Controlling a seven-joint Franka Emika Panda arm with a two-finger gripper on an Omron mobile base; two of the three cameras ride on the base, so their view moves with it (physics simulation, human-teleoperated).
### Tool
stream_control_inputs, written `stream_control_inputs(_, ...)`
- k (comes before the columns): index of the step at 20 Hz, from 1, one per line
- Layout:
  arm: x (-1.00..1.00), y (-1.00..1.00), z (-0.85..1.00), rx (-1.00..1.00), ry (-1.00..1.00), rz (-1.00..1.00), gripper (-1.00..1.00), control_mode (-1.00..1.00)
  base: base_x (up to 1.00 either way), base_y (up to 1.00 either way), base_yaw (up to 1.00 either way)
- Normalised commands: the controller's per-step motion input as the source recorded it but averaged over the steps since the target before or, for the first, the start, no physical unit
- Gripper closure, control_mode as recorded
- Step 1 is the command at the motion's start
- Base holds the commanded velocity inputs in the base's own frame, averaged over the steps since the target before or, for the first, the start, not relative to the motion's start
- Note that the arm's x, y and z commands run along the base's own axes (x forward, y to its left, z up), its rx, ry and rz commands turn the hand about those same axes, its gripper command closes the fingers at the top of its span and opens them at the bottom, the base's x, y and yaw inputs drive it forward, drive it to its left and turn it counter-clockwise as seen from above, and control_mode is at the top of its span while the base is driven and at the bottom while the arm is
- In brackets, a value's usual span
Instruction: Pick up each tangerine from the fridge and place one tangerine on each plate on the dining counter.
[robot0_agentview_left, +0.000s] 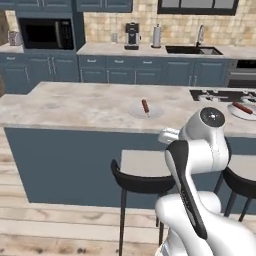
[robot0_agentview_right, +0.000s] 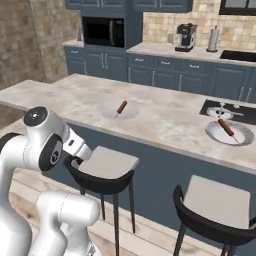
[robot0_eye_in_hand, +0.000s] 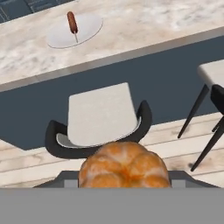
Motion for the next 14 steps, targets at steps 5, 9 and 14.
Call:
stream_control_inputs(5,0.00,0.00,0.00,0.00,0.00,0.00,1.00,1.00,0.45,0.31,-0.28)
stream_control_inputs(9,0.00,0.00,0.00,0.00,0.00,0.00,1.00,1.00,0.44,0.30,-0.26)
stream_control_inputs(14,0.00,0.00,0.00,0.00,0.00,0.00,1.00,1.00,0.37,0.25,-0.25)
